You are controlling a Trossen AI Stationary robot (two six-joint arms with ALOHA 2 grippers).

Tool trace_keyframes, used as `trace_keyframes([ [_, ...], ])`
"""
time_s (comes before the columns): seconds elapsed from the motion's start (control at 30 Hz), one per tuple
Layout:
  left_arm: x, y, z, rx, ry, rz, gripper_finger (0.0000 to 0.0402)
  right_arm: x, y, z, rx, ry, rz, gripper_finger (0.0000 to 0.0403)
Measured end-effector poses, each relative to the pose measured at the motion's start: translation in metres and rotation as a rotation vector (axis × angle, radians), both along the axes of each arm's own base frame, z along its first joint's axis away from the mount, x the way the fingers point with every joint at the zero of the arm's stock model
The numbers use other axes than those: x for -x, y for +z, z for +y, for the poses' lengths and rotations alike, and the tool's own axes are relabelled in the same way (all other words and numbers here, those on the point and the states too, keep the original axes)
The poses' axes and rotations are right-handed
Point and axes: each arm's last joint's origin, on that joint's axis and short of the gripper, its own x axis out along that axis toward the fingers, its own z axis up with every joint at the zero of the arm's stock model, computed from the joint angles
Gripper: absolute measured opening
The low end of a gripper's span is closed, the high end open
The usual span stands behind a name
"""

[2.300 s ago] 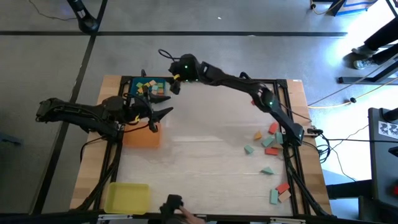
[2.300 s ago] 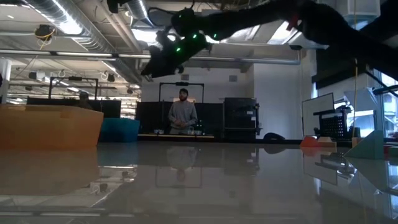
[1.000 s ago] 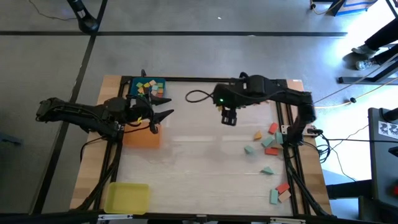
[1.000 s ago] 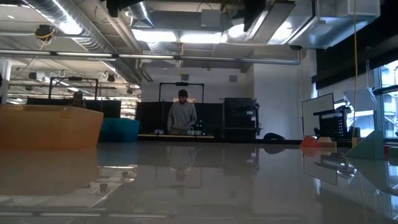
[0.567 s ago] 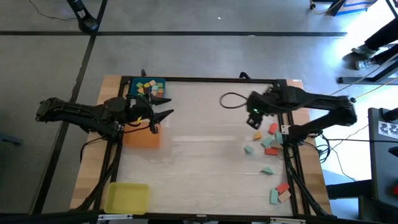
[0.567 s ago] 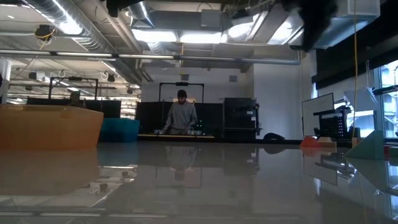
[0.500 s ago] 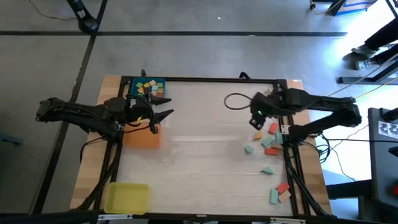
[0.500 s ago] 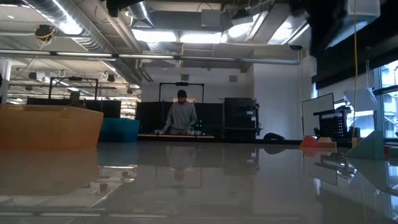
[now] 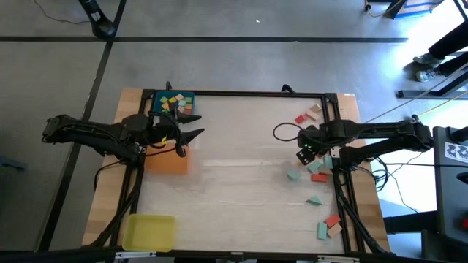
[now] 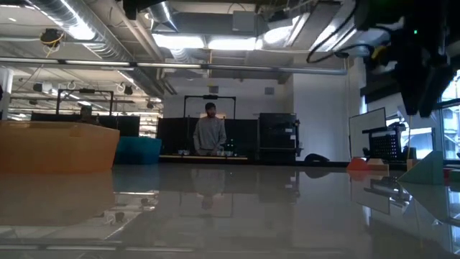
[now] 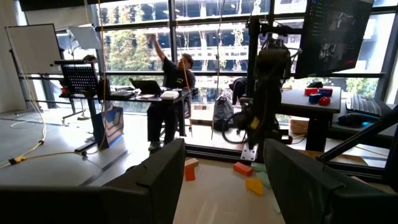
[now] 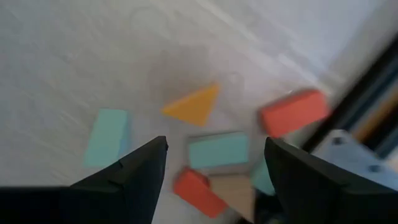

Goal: Sort blocks by size
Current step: Put the yellow triangular block into the orange bin

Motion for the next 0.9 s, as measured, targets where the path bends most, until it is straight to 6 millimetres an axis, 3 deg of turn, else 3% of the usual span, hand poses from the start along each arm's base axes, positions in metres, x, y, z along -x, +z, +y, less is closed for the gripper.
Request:
trace_keyframes([
  [0.27,0.000,0.000,0.000,-0.001,0.000,0.001,0.0205,0.001,-0.026,0.001,-0.042,-0.078,-0.005,0.0271],
  [0.43,0.000,0.000,0.000,-0.011,0.001,0.004,0.0205,-0.003,-0.027,0.001,-0.049,-0.089,-0.040,0.0271],
  [0.9,0.000,0.000,0.000,0.012,-0.002,-0.002,0.0205,-0.004,-0.028,-0.001,-0.001,-0.346,-0.072,0.0271],
])
